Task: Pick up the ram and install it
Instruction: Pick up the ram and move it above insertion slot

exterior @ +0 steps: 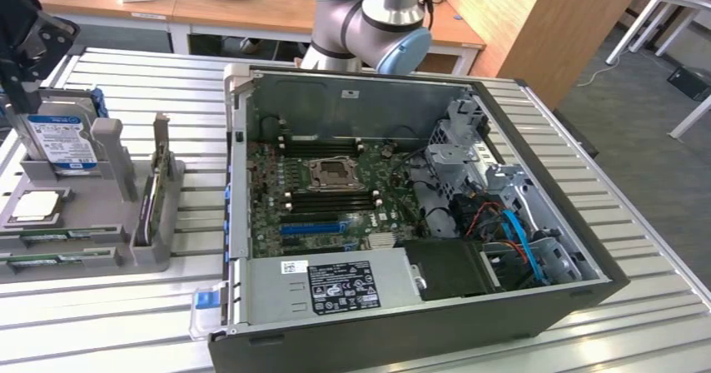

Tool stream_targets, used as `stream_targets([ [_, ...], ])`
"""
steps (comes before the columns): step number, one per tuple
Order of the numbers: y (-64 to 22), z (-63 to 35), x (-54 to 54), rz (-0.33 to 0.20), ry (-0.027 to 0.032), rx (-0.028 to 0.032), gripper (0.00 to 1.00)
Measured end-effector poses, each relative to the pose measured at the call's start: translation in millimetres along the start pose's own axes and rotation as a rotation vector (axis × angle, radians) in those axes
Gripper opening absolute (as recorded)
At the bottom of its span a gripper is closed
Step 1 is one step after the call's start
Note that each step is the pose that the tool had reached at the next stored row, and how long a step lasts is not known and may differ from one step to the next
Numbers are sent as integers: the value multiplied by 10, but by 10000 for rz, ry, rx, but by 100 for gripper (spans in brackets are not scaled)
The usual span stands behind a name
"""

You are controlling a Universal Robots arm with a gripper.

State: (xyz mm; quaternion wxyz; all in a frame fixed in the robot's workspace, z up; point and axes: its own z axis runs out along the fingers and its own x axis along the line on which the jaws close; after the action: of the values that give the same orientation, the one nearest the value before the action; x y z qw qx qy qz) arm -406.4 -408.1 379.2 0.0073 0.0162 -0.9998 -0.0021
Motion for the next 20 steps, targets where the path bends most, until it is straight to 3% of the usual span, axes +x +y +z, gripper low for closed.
stream_targets([
  [13,0,0,0,-1818,125,531,11],
  [20,0,0,1,-2644,200,953,11],
])
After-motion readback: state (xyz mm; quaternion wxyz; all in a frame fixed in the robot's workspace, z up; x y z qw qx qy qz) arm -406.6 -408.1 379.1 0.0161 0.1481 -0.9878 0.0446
